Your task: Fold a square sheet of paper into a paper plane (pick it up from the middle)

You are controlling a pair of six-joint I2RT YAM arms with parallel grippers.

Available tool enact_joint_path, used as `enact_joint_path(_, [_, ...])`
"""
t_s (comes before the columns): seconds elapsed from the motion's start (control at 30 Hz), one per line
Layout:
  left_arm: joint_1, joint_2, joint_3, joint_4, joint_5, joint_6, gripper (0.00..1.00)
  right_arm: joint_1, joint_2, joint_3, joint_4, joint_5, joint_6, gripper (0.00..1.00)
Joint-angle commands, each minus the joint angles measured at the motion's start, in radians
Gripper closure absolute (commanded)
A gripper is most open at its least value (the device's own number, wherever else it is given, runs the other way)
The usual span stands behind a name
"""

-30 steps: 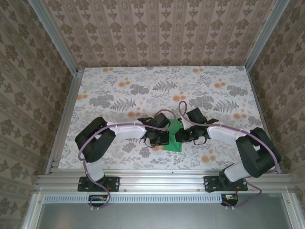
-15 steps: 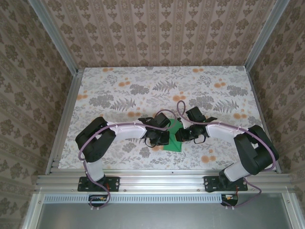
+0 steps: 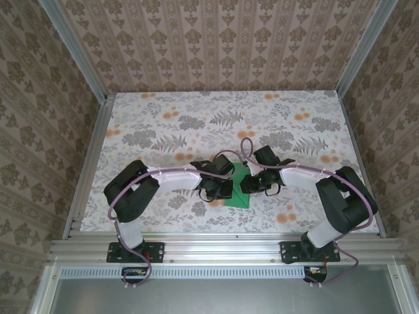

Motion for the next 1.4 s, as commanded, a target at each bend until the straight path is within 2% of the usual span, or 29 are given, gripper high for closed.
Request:
enact_joint_path(0.0, [-0.009,0.023,0.011,-0.066,-0.024,0.023,0.93,-0.007,0.021,0.027,-0.010,0.023,-0.016,0.80])
enact_joint_path(0.9, [-0.009,0.024,0.022,-0.081,-0.023,0.037,0.93,-0.006,0.082,0.046,-0.030,0.076,0.005,0.80])
enact_joint_path(1.37, [-0.009,0.030,0.024,-0.089,-0.025,0.039,0.93,-0.007,0.040,0.085,-0.084,0.058,-0.011,0.81])
